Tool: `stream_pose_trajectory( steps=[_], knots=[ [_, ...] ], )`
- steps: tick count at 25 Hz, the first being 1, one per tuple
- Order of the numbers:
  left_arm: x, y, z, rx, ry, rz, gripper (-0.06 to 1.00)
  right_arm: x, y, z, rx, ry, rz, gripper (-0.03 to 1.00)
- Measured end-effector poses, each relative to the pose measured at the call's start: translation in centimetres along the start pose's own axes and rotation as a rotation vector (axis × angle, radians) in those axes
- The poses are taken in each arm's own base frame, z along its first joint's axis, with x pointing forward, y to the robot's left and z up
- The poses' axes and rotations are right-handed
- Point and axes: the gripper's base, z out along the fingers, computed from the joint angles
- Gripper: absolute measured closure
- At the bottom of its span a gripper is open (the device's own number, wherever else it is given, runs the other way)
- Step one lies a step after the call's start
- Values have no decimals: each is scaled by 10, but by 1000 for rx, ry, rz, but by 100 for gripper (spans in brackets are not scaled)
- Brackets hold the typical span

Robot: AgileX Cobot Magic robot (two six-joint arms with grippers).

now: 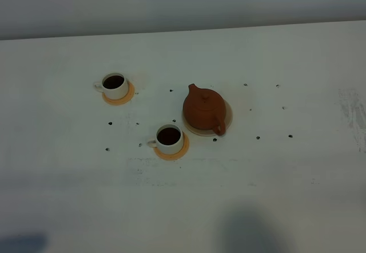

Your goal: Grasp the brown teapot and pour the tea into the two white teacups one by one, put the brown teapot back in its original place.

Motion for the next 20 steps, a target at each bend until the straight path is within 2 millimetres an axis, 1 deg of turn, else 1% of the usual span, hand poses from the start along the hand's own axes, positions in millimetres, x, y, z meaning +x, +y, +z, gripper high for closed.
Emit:
stream_pose_trajectory(
  steps=[20],
  knots=[
    [0,0,0,0,0,0,59,0,0,0,-1,0,0,79]
  ],
)
